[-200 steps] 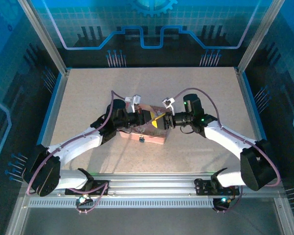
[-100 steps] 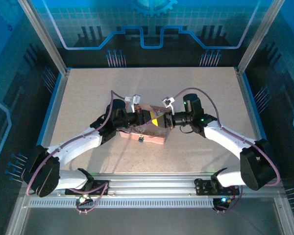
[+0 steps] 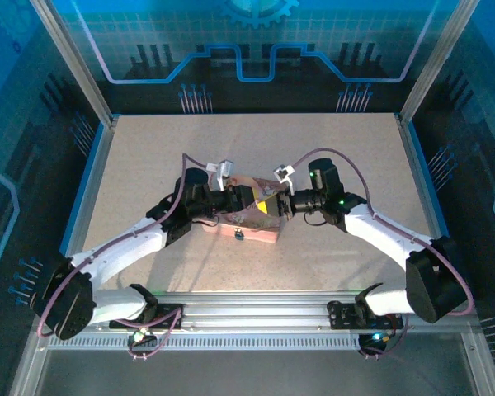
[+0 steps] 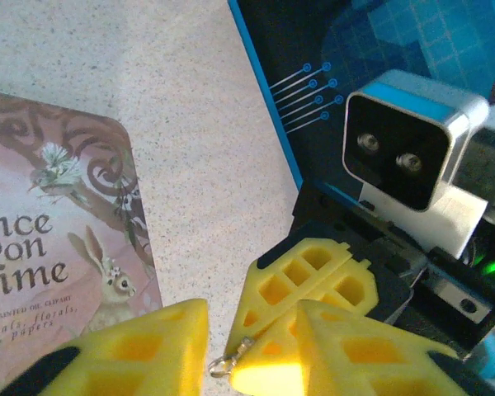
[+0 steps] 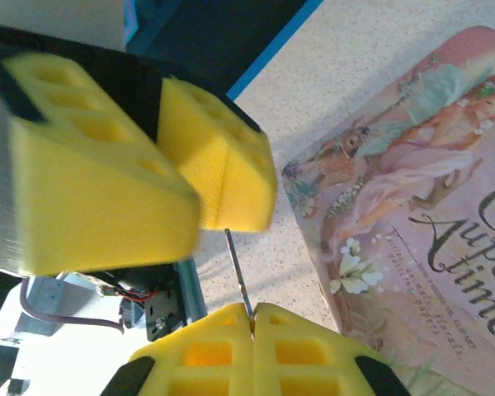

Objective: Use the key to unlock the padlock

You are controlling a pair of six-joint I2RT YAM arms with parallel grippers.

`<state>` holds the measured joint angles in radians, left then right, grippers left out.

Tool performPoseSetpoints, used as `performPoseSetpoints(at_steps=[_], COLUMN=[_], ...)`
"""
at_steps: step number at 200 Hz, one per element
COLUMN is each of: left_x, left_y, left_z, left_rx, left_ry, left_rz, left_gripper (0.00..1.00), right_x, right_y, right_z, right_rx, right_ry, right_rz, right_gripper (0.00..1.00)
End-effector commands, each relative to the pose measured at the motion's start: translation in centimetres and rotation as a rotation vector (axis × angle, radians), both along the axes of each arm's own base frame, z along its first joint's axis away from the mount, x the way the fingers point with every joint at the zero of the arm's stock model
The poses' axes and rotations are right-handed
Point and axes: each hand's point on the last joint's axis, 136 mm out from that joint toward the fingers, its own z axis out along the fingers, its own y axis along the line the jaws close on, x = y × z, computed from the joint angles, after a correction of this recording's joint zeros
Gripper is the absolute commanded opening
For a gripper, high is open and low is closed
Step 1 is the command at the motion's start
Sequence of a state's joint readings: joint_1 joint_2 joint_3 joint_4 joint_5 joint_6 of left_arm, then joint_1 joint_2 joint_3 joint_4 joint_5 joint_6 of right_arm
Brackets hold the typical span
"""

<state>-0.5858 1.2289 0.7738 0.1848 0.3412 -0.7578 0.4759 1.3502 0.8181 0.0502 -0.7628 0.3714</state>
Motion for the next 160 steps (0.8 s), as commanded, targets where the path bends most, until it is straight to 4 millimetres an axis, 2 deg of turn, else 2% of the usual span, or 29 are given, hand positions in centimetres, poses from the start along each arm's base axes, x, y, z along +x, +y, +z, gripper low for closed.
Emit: performPoseSetpoints(at_steps=[1,21,46,92,111,136,160], left_x=[0.0,0.1,0.5,1.3,1.7,2.6,3.7], left_y=[1.1,2.5,5.4,12.6,15.3,16.8,16.7], left_z=[0.9,0.4,-0.9,-4.2,-5.2,-6.3,-7.5], left_rx=[0.058,0.132,0.221,0.272,0.275,0.254,0.206], left_ry=[-0.042,-0.040,-0.003,0.121,0.147,0.153,0.166], left_rz=[0.033,0.081,0.165,0.359,0.421,0.430,0.397], left_gripper=[0.45,0.55,0.67,0.89,0.96,0.99,0.99], right_x=[0.1,0.3,0.8,2.1,2.7,3.3,3.9], right_y=[-0.8,-0.9,-1.0,-1.1,-1.4,-1.6,-1.9], right_z=[-0.3,-1.1,-2.3,-4.2,-5.0,-6.3,-7.3], right_rx=[-0.061,-0.085,-0.099,-0.060,-0.055,-0.066,-0.070], right_ry=[-0.013,0.004,0.041,0.113,0.138,0.174,0.200], right_rz=[-0.021,-0.031,-0.051,-0.085,-0.102,-0.121,-0.140], right_gripper=[0.00,0.00,0.00,0.00,0.00,0.00,0.00])
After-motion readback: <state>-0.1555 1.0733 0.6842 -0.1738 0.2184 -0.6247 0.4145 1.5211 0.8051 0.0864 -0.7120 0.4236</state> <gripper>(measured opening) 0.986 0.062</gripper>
